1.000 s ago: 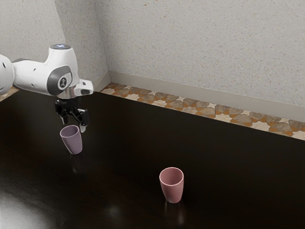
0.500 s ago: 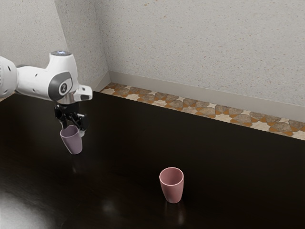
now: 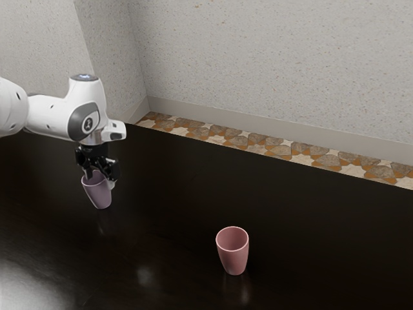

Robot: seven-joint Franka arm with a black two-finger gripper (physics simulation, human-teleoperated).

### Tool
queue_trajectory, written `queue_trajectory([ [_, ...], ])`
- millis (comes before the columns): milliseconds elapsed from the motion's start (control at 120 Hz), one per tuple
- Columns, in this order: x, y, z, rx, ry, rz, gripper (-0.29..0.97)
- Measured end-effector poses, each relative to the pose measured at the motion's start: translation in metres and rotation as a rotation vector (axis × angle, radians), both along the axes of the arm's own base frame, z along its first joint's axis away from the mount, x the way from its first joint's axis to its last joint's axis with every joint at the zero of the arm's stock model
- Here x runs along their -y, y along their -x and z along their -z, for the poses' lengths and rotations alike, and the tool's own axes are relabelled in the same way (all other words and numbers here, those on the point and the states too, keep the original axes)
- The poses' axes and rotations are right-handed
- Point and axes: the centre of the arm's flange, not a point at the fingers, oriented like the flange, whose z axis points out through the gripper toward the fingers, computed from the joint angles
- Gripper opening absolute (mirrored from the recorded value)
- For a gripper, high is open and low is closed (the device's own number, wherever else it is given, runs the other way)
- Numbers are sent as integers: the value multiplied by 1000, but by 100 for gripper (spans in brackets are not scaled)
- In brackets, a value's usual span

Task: Place the left cup onto the right cup

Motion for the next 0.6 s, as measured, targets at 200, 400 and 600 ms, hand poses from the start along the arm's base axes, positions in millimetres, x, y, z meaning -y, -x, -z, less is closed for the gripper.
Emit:
queue_trajectory([
  [200, 0, -1, 7, -3, 1, -1, 58],
  [400, -1, -1, 12, -5, 1, -4, 52],
  [600, -3, -1, 13, -3, 0, -7, 43],
])
